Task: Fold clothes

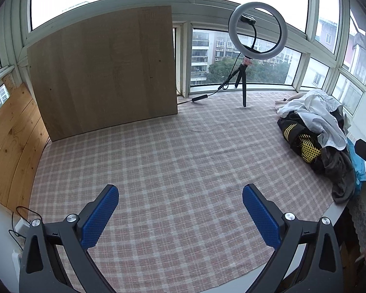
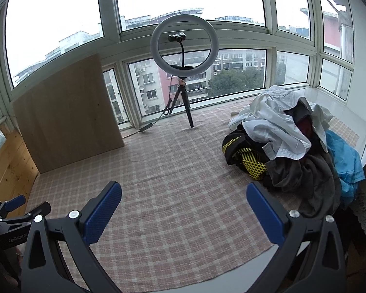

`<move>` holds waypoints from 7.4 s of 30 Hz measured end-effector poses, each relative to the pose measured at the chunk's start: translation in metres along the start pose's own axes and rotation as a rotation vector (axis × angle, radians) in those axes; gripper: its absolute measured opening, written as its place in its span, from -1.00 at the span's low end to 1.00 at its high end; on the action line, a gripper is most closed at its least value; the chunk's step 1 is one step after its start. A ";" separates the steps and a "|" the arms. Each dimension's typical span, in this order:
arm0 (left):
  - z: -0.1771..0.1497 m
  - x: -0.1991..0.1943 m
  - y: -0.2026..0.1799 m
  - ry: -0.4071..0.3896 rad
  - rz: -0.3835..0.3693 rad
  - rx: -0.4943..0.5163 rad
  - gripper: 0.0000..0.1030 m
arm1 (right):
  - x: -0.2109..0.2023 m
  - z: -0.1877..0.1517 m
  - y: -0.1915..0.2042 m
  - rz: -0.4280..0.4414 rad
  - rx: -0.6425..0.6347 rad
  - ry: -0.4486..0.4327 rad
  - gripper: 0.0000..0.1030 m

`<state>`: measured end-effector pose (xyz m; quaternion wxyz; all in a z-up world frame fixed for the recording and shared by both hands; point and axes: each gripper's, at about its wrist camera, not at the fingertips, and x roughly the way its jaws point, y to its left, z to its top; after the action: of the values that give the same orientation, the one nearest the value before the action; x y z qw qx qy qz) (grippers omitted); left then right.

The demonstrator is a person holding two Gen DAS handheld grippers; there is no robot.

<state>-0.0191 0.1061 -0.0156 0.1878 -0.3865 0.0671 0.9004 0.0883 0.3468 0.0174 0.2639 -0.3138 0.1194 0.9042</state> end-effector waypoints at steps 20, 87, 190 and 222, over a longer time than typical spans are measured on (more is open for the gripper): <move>0.073 0.033 -0.155 -0.018 0.052 0.031 0.98 | 0.063 0.065 -0.198 -0.104 0.055 -0.029 1.00; 0.120 0.121 -0.199 0.060 0.025 -0.034 0.98 | 0.234 0.185 -0.298 0.093 -0.026 0.270 0.37; 0.026 0.159 -0.075 0.363 -0.099 0.390 0.98 | 0.326 -0.015 -0.111 0.381 -0.023 0.696 0.03; 0.092 0.247 -0.073 0.427 -0.133 0.414 0.46 | 0.249 -0.008 -0.101 0.494 -0.097 0.506 -0.86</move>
<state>-0.2081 0.2686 -0.1281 0.3030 -0.5241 0.2619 0.7516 -0.0168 0.5278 -0.1510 -0.0161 -0.5017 0.2101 0.8390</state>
